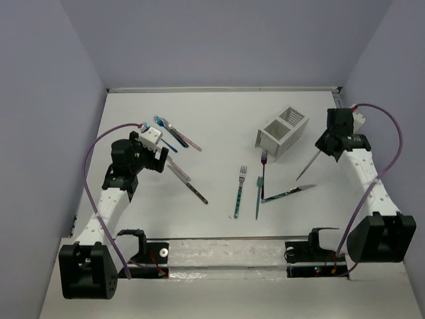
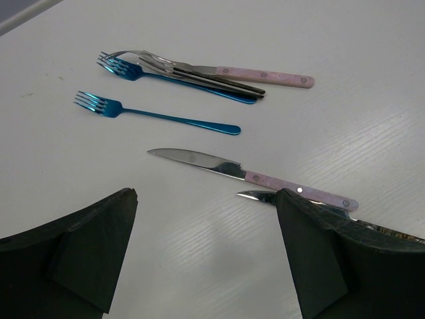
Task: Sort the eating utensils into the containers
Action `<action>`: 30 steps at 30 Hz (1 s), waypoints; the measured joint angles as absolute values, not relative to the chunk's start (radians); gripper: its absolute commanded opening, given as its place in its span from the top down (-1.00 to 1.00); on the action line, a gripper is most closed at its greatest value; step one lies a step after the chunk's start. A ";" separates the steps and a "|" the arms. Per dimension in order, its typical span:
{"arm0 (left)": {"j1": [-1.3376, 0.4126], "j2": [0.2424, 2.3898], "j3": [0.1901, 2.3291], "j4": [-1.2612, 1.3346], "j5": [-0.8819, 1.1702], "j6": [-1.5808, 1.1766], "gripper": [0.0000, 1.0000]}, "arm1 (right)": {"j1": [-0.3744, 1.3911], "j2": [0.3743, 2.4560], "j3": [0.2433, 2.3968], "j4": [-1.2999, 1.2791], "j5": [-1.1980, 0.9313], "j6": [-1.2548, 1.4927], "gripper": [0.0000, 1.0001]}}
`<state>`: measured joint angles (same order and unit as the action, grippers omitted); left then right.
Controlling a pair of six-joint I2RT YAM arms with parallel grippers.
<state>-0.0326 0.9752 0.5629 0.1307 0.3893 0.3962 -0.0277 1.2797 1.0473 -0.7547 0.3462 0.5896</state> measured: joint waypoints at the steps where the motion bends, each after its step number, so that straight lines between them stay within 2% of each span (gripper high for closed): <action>1: -0.031 0.980 0.563 0.131 0.387 0.396 -0.98 | -0.019 1.255 1.100 -0.734 0.363 0.578 1.00; 9: -0.030 1.027 0.564 0.125 0.319 0.403 -0.98 | 0.126 1.177 1.275 -0.326 0.416 0.372 1.00; 18: -0.017 1.060 0.583 0.086 0.237 0.410 -0.98 | 0.126 1.476 1.346 0.170 0.443 0.091 1.00; 23: -0.015 1.064 0.583 0.085 0.209 0.413 -0.98 | 0.126 1.624 1.342 0.251 0.436 0.026 1.00; 30: -0.015 1.079 0.583 0.085 0.194 0.419 -0.98 | 0.126 1.663 1.275 0.315 0.399 0.049 1.00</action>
<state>-0.0151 1.0794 0.5831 0.0853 0.1940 0.4187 0.1257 1.6627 1.2751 0.3149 0.3992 0.0494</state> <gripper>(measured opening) 0.989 0.050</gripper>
